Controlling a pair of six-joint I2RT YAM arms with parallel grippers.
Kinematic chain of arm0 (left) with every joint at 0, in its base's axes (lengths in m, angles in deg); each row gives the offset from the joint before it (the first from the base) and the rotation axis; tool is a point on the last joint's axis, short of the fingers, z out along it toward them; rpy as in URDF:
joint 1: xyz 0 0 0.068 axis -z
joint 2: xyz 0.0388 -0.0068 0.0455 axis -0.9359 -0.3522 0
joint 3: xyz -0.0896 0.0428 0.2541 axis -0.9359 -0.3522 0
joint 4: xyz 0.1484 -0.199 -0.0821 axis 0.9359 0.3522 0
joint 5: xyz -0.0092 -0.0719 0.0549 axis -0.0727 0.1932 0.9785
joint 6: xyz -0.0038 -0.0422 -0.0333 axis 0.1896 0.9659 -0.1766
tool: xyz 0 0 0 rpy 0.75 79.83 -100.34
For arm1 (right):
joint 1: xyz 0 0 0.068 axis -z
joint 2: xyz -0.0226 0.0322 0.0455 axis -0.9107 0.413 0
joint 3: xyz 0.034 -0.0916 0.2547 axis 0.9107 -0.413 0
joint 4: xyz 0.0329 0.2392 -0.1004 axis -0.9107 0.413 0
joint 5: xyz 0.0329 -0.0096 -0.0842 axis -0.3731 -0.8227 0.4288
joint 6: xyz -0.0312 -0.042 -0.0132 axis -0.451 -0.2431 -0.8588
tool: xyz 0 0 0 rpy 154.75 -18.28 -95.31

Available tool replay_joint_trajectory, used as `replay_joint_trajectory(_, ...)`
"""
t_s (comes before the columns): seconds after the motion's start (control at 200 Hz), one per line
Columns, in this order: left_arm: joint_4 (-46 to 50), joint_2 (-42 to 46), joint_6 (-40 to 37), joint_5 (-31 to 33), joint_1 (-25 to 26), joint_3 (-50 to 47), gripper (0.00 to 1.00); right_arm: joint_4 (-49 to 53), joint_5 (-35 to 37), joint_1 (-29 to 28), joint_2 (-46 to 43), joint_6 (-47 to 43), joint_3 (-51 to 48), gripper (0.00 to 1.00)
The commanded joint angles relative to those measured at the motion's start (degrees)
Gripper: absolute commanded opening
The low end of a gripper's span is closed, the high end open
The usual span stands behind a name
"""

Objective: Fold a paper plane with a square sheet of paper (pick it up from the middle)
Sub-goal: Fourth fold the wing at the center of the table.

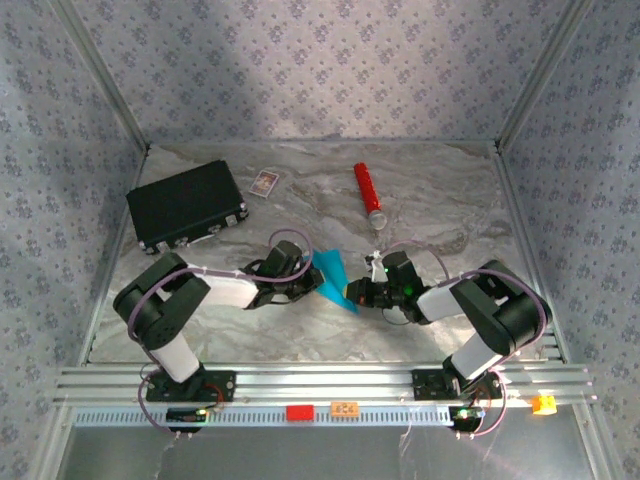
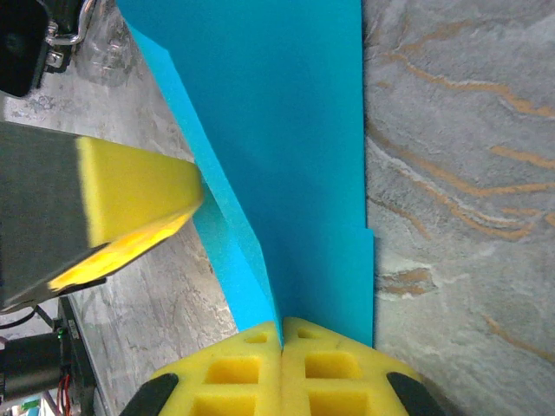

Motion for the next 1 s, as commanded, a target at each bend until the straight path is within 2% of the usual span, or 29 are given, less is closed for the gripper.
replay_joint_trajectory(0.0,-2.11,3.35,-4.0,0.2,0.25,0.52,0.04,1.01,-0.97,0.17,1.77,1.04,-0.4,0.06)
replay_joint_trajectory(0.155,-3.75,2.16,-7.25,-3.45,0.08,3.2,0.04,0.34,-2.04,0.92,2.25,1.98,-0.57,0.06)
replay_joint_trajectory(0.485,-9.55,-5.57,-5.55,-7.23,-0.42,6.15,0.04,-0.83,-3.42,2.01,3.39,3.16,-0.95,0.06)
replay_joint_trajectory(0.994,-10.37,-10.21,-4.65,-6.32,-1.0,7.16,0.04,-0.08,-3.38,2.45,3.33,3.79,-0.95,0.07)
